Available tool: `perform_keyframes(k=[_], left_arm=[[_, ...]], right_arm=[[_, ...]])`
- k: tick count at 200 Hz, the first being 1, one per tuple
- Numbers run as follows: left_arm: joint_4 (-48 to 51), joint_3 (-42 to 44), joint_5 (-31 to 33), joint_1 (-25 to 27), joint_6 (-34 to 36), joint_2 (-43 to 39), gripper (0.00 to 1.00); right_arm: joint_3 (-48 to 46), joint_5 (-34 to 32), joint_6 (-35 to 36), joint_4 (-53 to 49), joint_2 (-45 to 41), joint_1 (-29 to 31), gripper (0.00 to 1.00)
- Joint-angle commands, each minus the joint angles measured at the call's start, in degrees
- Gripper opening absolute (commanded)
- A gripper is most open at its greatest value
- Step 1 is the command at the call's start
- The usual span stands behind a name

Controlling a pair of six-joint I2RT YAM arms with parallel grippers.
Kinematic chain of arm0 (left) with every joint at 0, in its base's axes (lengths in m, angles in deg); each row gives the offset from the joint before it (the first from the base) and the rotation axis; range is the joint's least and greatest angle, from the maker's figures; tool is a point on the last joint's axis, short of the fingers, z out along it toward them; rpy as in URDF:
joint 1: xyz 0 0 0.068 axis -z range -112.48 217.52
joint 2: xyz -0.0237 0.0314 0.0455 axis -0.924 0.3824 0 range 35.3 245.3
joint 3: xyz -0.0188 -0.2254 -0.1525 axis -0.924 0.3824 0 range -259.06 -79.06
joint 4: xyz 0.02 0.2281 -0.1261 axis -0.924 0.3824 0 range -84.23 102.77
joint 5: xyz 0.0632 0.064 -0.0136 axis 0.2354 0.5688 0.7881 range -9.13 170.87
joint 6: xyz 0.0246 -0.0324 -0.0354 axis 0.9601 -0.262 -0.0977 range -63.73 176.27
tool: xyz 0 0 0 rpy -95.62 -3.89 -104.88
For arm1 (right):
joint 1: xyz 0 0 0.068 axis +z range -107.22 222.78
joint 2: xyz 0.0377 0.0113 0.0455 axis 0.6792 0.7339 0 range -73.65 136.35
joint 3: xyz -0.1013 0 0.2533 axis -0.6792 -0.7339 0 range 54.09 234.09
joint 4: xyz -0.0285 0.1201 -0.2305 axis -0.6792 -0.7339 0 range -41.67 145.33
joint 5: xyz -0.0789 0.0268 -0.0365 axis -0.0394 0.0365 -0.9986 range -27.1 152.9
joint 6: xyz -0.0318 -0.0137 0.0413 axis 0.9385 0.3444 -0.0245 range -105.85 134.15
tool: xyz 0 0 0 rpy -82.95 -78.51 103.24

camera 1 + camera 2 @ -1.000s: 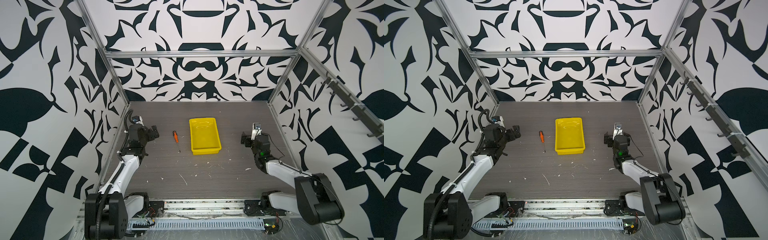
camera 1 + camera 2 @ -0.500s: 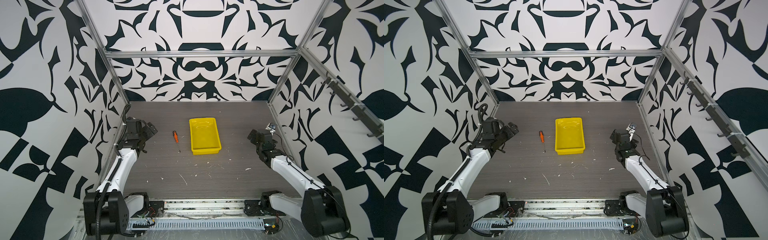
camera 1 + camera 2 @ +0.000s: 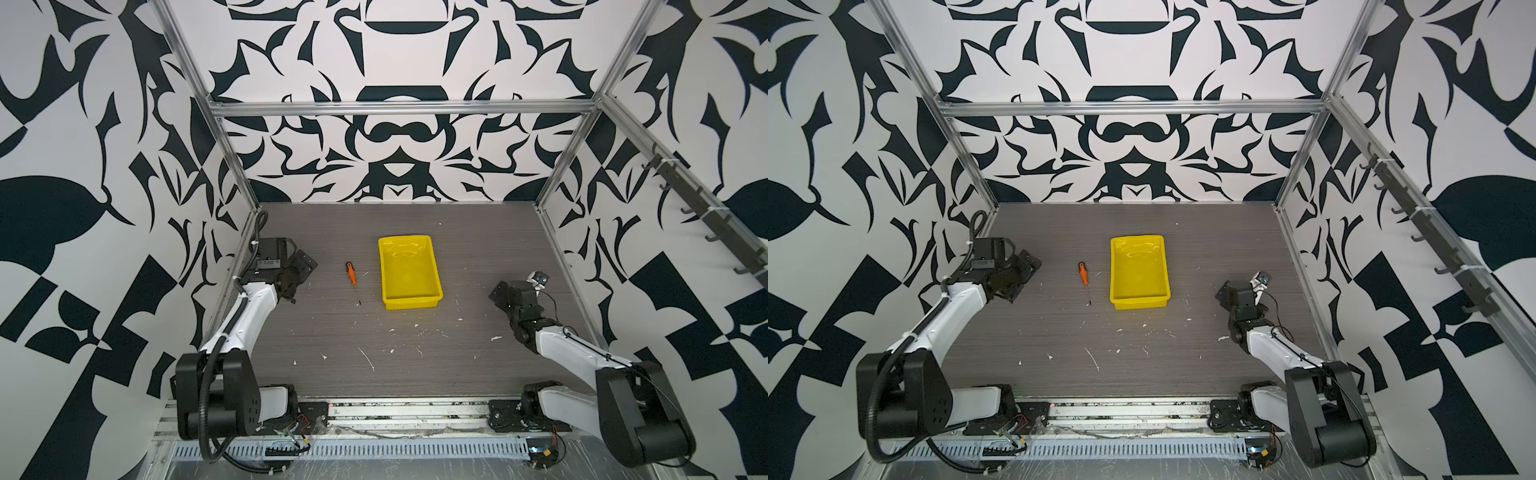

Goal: Put the screwdriver in the bin
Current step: 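Raise the left gripper toward the orange screwdriver while the right arm lifts slightly, then lower the left gripper over the screwdriver handle and close on it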

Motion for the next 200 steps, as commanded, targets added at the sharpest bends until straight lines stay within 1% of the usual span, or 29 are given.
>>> perform_keyframes(k=[1, 5, 9, 19, 27, 48, 69, 91, 119, 152, 171, 200], left_arm=[[-1.13, -2.38, 0.97, 5.57, -2.97, 3.47, 0.86], [-1.08, -3.10, 1.62, 6.64, -3.06, 4.35, 0.86], [-1.08, -3.92, 2.27, 7.73, -3.18, 5.38, 0.81], [-1.06, -5.80, 3.25, 9.81, -3.17, 7.94, 0.76], [-0.72, -7.30, 3.42, 10.76, -3.40, 9.87, 0.75], [-0.35, -10.17, 1.74, 11.45, -3.91, 14.22, 0.71], [-0.36, -11.76, 0.46, 11.81, -3.72, 16.91, 0.69], [-0.27, -12.69, 0.05, 12.61, -3.60, 19.23, 0.65], [-0.50, -13.22, 0.14, 14.72, -4.17, 21.19, 0.65], [0.54, -15.61, -0.10, 15.62, -3.73, 23.96, 0.69], [2.38, -17.27, 0.73, 15.74, -3.69, 25.20, 0.69], [3.20, -18.35, 4.04, 16.13, -3.40, 25.97, 0.69]], right_arm=[[2.84, 3.08, -2.58, 5.49, 1.21, 0.21, 0.96], [3.09, 3.64, -2.92, 5.28, 1.62, 0.17, 0.96], [3.22, 4.24, -3.18, 5.26, 2.14, 0.22, 0.96], [3.48, 5.49, -3.08, 6.09, 2.77, 0.16, 0.96], [3.50, 5.67, -3.04, 6.61, 3.09, 0.26, 0.95], [4.18, 5.81, -2.61, 5.67, 2.96, 0.35, 0.95], [3.77, 5.50, -2.26, 5.64, 1.69, 0.36, 0.95], [3.24, 5.53, -1.82, 5.83, 0.79, 0.40, 0.95], [2.81, 4.86, -1.88, 5.88, 0.80, 0.34, 0.95], [3.56, 6.73, -2.37, 6.41, 2.54, 0.38, 0.95], [4.09, 7.00, -2.25, 5.80, 2.42, 0.43, 0.94], [3.11, 6.59, -2.71, 6.85, 1.56, 0.36, 0.94]])
